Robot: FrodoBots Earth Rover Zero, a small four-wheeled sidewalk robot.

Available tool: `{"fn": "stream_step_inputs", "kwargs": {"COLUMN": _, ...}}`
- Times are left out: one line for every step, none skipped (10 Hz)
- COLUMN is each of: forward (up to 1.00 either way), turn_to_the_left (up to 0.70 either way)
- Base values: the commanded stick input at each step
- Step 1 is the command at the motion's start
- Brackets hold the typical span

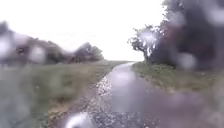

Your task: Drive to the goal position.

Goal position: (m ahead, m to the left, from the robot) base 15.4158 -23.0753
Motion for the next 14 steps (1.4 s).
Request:
{"fn": "stream_step_inputs", "kwargs": {"forward": 1.0, "turn_to_the_left": 0.0}}
{"fn": "stream_step_inputs", "kwargs": {"forward": 1.0, "turn_to_the_left": 0.0}}
{"fn": "stream_step_inputs", "kwargs": {"forward": 1.0, "turn_to_the_left": 0.0}}
{"fn": "stream_step_inputs", "kwargs": {"forward": 1.0, "turn_to_the_left": 0.0}}
{"fn": "stream_step_inputs", "kwargs": {"forward": 1.0, "turn_to_the_left": 0.0}}
{"fn": "stream_step_inputs", "kwargs": {"forward": 1.0, "turn_to_the_left": 0.0}}
{"fn": "stream_step_inputs", "kwargs": {"forward": 1.0, "turn_to_the_left": 0.0}}
{"fn": "stream_step_inputs", "kwargs": {"forward": 1.0, "turn_to_the_left": 0.0}}
{"fn": "stream_step_inputs", "kwargs": {"forward": 1.0, "turn_to_the_left": 0.0}}
{"fn": "stream_step_inputs", "kwargs": {"forward": 1.0, "turn_to_the_left": 0.0}}
{"fn": "stream_step_inputs", "kwargs": {"forward": 1.0, "turn_to_the_left": 0.0}}
{"fn": "stream_step_inputs", "kwargs": {"forward": 1.0, "turn_to_the_left": 0.0}}
{"fn": "stream_step_inputs", "kwargs": {"forward": 1.0, "turn_to_the_left": 0.0}}
{"fn": "stream_step_inputs", "kwargs": {"forward": 1.0, "turn_to_the_left": 0.0}}
